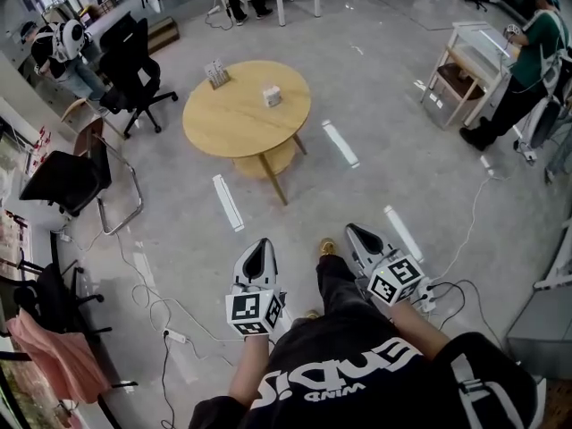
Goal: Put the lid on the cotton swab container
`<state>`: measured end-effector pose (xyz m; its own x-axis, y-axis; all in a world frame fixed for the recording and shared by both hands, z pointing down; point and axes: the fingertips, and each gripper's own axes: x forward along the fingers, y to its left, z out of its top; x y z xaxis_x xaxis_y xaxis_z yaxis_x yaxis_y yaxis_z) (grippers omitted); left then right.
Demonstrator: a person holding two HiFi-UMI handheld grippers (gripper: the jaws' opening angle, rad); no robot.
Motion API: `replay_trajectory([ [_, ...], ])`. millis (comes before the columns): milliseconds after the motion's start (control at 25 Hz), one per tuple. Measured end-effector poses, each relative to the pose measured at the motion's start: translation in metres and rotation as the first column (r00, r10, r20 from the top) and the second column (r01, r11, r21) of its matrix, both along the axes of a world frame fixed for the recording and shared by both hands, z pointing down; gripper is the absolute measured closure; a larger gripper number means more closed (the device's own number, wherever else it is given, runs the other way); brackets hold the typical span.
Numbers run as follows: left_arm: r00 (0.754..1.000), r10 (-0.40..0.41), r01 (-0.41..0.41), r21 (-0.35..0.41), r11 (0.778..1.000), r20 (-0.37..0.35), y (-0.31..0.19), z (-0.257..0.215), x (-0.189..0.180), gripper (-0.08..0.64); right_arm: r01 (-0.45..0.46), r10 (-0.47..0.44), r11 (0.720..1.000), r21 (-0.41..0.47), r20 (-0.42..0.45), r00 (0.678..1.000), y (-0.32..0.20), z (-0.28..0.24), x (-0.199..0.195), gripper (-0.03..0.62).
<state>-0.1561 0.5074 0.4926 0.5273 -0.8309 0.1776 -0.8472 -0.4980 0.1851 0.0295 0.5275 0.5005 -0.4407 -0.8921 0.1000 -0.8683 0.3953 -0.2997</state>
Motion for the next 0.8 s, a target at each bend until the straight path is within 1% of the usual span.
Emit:
replay_trajectory([
  [160, 1.000, -0.002, 0.002, 0.006, 1.000, -0.006, -0.038, 0.001, 0.001, 0.549, 0.001, -0.001, 1.000, 0.002, -0.006, 1.000, -0.039, 0.003, 0.004, 0.589],
  [440, 1.000, 0.025, -0.025, 0.003, 1.000, 0.002, -0.104, -0.010, 0.017, 0.549, 0.003, -0.003, 1.000, -0.007, -0.015, 1.000, -0.099, -0.008, 0.018, 0.589],
  [800, 1.000, 0.011, -0.010, -0.014, 1.000, 0.015, -0.181, -0.015, 0.044, 0.549, 0.039, -0.039, 0.999, -0.023, -0.011, 0.999, -0.178, -0.011, 0.043, 0.589],
])
